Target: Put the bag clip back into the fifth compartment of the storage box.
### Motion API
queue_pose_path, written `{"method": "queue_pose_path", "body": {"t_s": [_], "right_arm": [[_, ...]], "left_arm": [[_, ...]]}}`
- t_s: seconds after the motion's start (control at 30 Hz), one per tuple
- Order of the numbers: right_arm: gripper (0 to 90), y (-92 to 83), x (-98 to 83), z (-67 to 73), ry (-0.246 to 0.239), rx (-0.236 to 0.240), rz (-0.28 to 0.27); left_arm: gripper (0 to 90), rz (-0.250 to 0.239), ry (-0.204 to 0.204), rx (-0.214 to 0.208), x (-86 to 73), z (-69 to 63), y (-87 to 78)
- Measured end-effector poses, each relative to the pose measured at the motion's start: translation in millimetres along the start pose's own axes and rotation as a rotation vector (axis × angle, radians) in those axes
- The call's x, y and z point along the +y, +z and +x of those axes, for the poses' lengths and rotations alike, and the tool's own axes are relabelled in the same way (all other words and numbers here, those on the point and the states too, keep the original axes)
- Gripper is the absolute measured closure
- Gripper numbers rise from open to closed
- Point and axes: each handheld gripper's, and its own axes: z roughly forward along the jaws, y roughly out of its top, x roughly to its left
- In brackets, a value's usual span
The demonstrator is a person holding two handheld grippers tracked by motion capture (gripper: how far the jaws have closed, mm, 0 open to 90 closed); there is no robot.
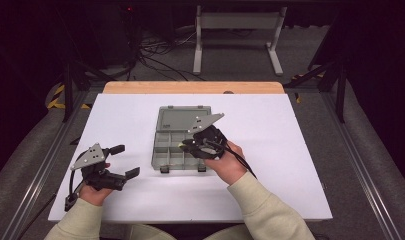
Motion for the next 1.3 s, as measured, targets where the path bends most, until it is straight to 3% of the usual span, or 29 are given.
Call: {"method": "queue_pose_path", "body": {"t_s": [0.83, 1.3], "right_arm": [[78.1, 36.8, 22.2, -11.4, -0.002, 0.019, -0.030], [78.2, 73.5, 22.5, -8.2, 0.004, 0.038, -0.031]], "left_arm": [[1.0, 0.001, -0.002, -0.006, -0.3, 0.4, 0.4], [1.0, -0.007, -0.008, -0.002, -0.8, 0.4, 0.6]]}}
